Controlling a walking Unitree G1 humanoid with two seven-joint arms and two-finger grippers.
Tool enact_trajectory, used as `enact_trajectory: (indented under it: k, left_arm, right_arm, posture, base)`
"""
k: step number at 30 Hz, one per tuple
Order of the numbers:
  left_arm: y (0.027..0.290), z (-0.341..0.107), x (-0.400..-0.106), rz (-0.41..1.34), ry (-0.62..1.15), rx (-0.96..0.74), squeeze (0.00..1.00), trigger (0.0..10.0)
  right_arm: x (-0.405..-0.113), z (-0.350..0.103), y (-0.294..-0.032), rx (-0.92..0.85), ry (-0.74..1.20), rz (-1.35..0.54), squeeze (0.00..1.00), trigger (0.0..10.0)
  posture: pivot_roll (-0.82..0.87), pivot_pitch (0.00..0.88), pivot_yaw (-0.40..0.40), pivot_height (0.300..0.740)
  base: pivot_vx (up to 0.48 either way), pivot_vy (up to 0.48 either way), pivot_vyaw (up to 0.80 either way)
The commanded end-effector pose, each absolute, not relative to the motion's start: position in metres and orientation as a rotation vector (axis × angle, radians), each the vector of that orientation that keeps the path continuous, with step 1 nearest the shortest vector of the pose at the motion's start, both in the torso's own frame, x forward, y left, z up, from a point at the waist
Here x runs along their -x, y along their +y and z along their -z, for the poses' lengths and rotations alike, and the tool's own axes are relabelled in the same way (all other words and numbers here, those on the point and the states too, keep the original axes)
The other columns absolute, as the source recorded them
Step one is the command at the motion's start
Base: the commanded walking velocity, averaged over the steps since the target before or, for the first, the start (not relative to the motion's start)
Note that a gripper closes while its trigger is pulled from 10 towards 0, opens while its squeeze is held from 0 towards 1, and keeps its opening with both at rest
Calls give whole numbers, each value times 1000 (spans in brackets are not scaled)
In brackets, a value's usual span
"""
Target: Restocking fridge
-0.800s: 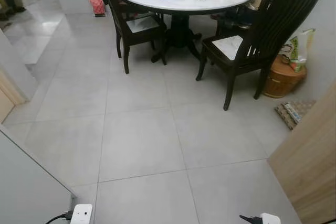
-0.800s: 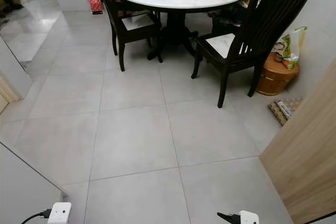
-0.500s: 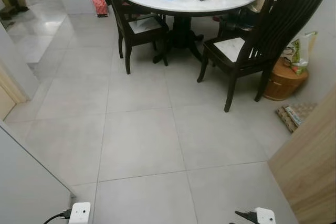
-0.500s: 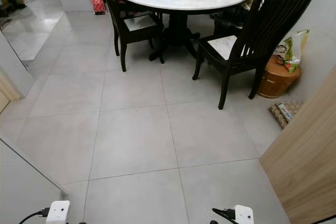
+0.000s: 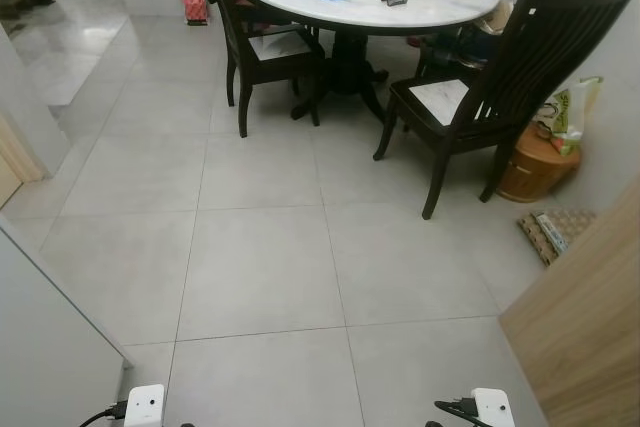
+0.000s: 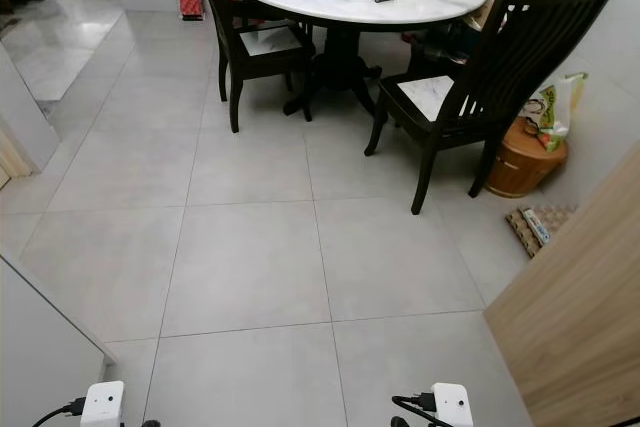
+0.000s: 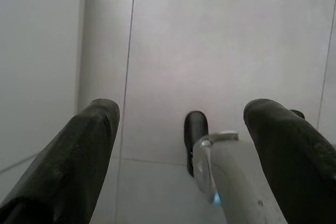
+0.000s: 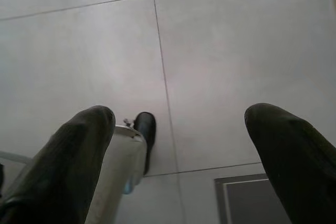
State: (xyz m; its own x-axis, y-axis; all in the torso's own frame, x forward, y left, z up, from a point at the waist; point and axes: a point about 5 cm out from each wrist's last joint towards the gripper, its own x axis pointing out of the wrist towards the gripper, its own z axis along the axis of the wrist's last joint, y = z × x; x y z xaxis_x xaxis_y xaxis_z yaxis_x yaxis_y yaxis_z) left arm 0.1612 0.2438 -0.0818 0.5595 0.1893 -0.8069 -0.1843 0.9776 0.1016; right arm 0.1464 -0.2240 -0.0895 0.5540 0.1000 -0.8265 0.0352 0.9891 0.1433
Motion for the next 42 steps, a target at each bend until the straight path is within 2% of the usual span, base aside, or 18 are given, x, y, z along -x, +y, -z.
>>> enact_trajectory:
  k: [1,4,11,27,28,32,42]
  left_arm:
    - [243,85,-154,-244,981,12,0,10000]
    - [243,86,-153,-271,980,34,0,10000]
    - [242,89,-146,-280,995,55,0,10000]
    - [237,91,-142,-253,1004,52,0,10000]
    - [237,92,-140,-246,1012,49,0,10000]
    - [236,93,-137,-229,1028,33,0,10000]
    - [237,93,-139,-228,1023,33,0,10000]
  right_arm:
    - [-147,88,-231,-117,987,-45,0,10000]
    - [-146,87,-236,-116,992,-22,0,10000]
    - [-139,89,-239,-159,980,30,0,10000]
    - [-132,90,-244,-176,987,59,0,10000]
    - [-130,90,-245,-152,993,57,0,10000]
    - [-127,91,-247,-112,1005,46,0,10000]
    - [-127,91,-247,-117,998,53,0,10000]
  posture:
    - [42,1,-124,740]
    - [61,0,-134,740]
    - [21,0,-92,740]
    - [17,0,-106,740]
    - [-16,0,-86,740]
    - [-24,0,-86,740]
    - [-36,13,-87,740]
  base:
    - [0,0,0]
    - [0,0,0]
    - [0,0,0]
    - [0,0,0]
    - [0,0,619]
    - [0,0,800]
    - [0,0,800]
